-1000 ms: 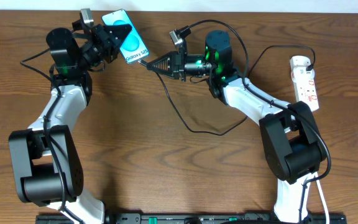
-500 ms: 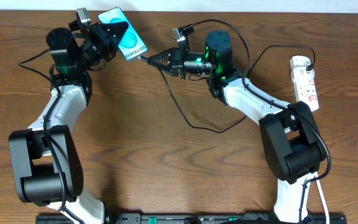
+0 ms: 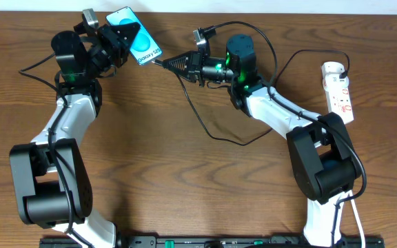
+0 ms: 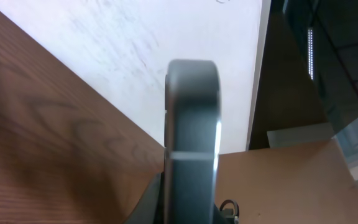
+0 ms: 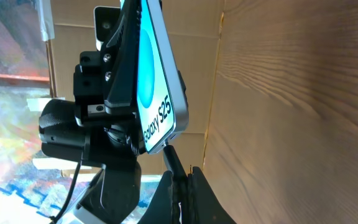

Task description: Plug charger to phone and switch on socket

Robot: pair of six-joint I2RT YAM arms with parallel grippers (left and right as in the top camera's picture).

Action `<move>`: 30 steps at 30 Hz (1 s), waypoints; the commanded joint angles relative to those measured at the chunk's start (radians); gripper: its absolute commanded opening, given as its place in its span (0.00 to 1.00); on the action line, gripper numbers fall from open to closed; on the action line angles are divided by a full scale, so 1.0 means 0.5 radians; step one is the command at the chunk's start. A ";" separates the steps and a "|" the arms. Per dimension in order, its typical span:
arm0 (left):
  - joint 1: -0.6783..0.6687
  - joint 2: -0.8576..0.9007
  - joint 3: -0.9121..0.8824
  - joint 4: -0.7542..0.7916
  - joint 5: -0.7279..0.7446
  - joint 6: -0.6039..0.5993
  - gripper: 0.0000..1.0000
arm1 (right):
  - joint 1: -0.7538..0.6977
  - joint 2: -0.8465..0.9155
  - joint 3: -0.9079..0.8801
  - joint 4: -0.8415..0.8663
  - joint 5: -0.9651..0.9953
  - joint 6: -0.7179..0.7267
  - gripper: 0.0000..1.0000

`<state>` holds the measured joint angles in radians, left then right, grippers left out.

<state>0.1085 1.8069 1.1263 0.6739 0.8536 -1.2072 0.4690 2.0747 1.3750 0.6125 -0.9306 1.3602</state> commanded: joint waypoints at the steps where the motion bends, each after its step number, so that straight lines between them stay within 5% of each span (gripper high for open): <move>1: -0.056 -0.018 0.018 0.019 0.187 -0.048 0.07 | 0.014 -0.018 0.021 0.004 0.211 0.024 0.01; 30: -0.053 -0.018 0.018 0.018 0.135 -0.050 0.07 | 0.182 -0.018 0.021 0.066 0.424 0.174 0.01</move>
<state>0.1207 1.8069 1.1263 0.6769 0.7979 -1.2076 0.5137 2.0747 1.3754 0.6334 -0.8284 1.4261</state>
